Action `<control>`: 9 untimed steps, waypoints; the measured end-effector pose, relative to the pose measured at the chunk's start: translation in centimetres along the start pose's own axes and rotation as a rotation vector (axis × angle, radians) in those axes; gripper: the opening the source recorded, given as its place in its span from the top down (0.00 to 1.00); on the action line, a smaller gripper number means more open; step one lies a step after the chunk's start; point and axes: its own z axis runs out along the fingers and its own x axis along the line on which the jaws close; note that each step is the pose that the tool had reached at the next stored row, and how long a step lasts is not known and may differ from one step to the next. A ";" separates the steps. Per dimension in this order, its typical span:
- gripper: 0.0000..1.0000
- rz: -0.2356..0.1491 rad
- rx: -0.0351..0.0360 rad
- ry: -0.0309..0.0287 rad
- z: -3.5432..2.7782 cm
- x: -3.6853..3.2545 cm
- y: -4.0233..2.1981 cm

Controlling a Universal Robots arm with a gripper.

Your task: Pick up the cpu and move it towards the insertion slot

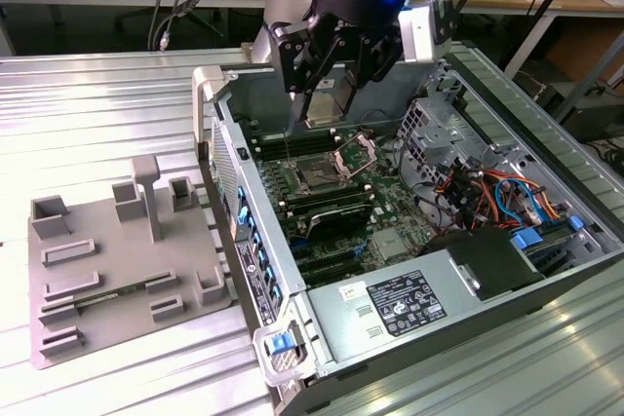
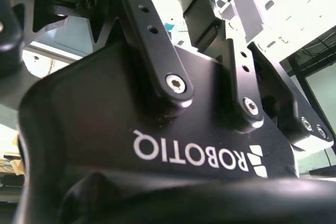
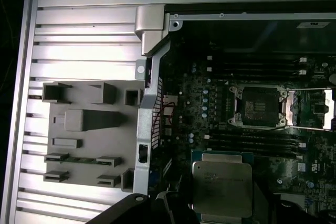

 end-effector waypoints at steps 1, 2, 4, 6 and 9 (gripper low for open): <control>0.45 0.000 0.0000 0.0000 0.00 -0.07 0.00; 0.45 0.000 0.0000 0.0000 0.00 -0.14 -0.01; 0.45 0.000 0.0000 0.0000 0.00 -0.37 -0.02; 0.45 0.000 0.0001 0.0001 -0.01 -0.52 -0.03; 0.45 0.000 0.0000 0.0000 0.00 -0.79 -0.05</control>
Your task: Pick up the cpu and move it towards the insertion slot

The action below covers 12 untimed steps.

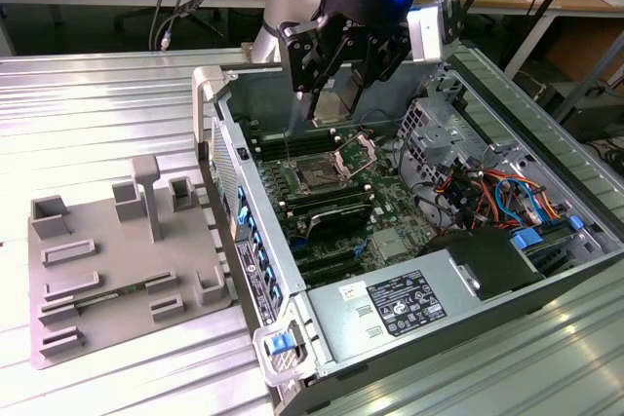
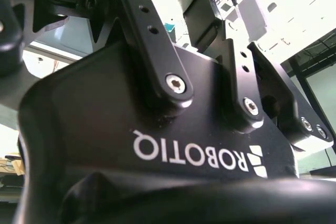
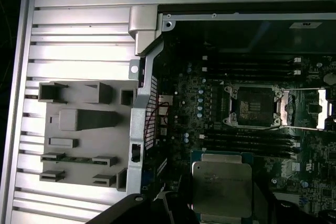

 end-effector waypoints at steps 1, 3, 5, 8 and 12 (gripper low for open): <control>0.45 0.000 0.0000 0.0000 0.00 -0.07 0.00; 0.45 0.000 0.0000 -0.0001 0.00 -0.25 -0.02; 0.45 0.000 -0.0001 0.0000 0.00 -0.41 -0.03; 0.45 0.000 0.0000 0.0000 0.00 -0.76 -0.05; 0.45 0.000 0.0000 0.0000 0.00 -1.05 -0.07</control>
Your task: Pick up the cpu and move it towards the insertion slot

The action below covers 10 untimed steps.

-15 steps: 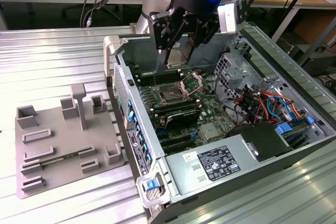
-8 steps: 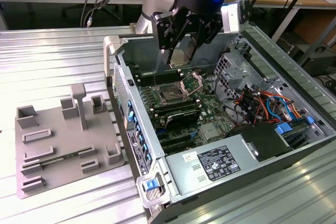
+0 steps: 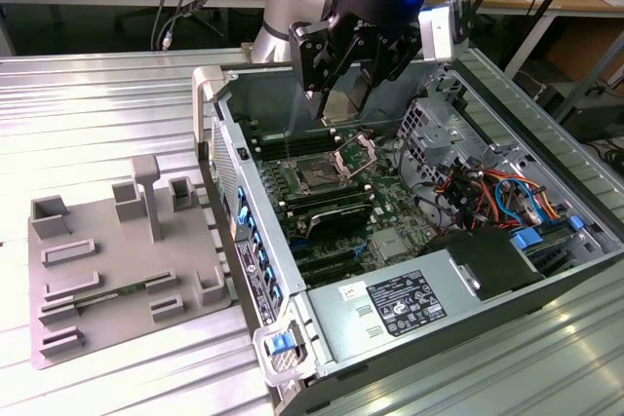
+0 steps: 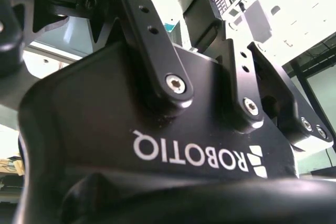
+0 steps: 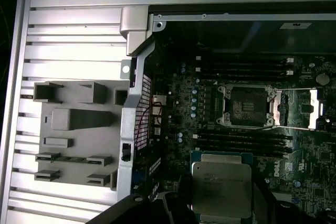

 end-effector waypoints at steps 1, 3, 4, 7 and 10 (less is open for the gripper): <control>0.45 0.000 0.0001 0.0000 0.00 -0.10 0.00; 0.45 0.000 0.0000 0.0000 0.00 -0.28 -0.02; 0.45 0.000 0.0000 0.0000 0.00 -0.41 -0.03; 0.45 0.000 0.0001 0.0000 -0.01 -0.70 -0.04; 0.45 0.000 0.0000 0.0000 0.00 -0.95 -0.06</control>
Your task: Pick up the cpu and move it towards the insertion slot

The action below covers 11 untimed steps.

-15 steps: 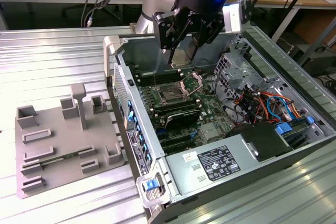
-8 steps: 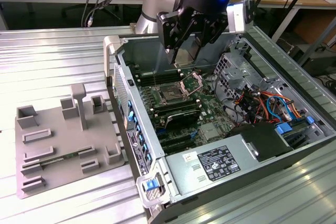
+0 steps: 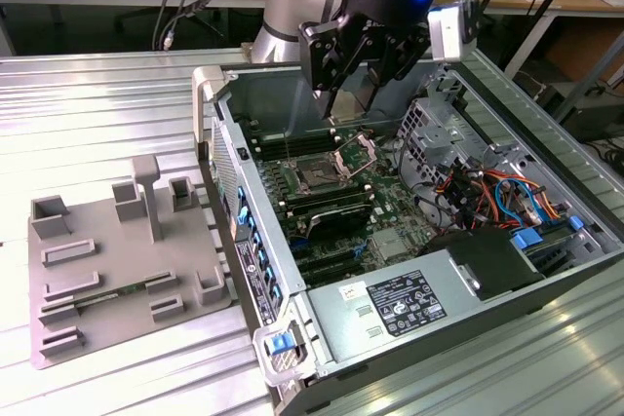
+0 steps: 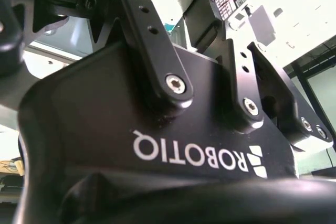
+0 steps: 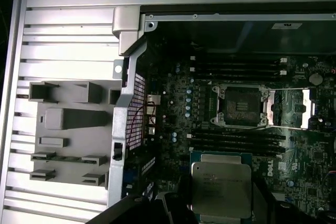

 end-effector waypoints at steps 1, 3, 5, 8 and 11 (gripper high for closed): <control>0.45 0.000 0.0000 0.0000 0.00 -0.06 0.00; 0.45 0.000 0.0000 0.0000 0.00 -0.21 -0.01; 0.45 0.000 0.0000 0.0000 0.00 -0.37 -0.02; 0.45 0.000 0.0000 0.0000 0.00 -0.59 -0.04; 0.45 0.000 0.0000 0.0000 0.00 -0.80 -0.05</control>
